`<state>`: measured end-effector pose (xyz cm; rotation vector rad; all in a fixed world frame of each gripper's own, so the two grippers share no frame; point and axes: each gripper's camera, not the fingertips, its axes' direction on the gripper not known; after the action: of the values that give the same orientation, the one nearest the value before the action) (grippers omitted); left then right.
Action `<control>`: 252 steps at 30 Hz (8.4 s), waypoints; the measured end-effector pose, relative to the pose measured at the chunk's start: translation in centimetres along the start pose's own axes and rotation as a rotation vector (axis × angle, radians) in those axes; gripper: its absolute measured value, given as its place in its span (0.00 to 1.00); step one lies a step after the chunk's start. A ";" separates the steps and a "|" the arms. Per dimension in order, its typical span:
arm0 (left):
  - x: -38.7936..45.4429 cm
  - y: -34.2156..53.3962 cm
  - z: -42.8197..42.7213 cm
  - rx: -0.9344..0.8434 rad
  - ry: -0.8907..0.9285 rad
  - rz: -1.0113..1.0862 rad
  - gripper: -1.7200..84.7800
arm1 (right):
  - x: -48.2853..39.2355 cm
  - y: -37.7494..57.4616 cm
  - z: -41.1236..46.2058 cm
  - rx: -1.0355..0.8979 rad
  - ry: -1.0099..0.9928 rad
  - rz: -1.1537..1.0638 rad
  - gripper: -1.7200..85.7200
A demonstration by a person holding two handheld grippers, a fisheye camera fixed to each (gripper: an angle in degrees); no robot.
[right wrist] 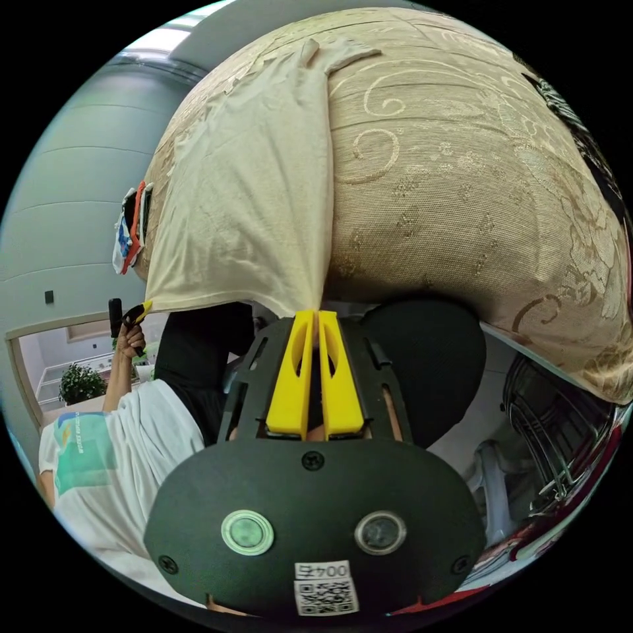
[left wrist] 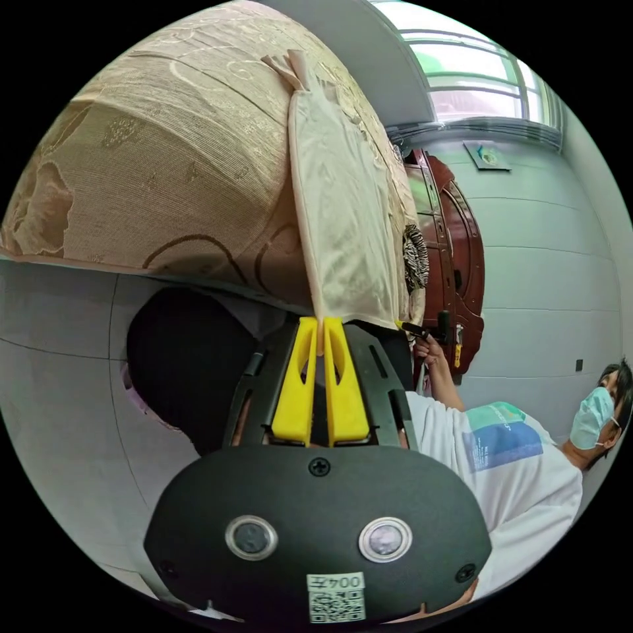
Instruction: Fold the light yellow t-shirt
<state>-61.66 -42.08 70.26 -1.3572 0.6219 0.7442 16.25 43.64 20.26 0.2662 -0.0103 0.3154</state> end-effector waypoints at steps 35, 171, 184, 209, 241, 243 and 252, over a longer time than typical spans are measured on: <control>24.6 -18.1 9.8 0.414 -0.353 0.318 0.03 | -26.6 -5.1 8.2 0.486 0.085 -0.248 0.01; 15.3 -17.6 51.7 0.418 0.138 0.143 0.04 | 3.0 -37.8 11.0 0.665 0.185 0.369 0.16; 12.5 -20.8 47.6 0.417 0.140 0.138 0.05 | -11.5 -40.9 6.1 0.652 0.273 0.283 0.05; 10.2 -33.9 34.0 0.415 0.141 0.144 0.04 | -41.5 -37.6 19.1 0.586 0.652 -0.321 0.13; 57.0 -73.3 28.6 0.233 -0.133 0.582 0.13 | -7.2 -28.8 22.6 0.697 -0.125 0.052 0.01; 63.7 -78.9 31.6 0.184 -0.195 0.635 0.14 | -4.9 -28.7 24.4 0.683 -0.110 0.107 0.01; 88.4 -102.1 48.6 -0.019 -0.503 0.622 0.09 | 1.4 -24.9 28.7 0.781 -0.277 0.101 0.01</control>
<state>71.91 10.32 72.17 -0.9274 0.6293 1.5373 26.17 13.84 41.58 1.0856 -0.1762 0.3707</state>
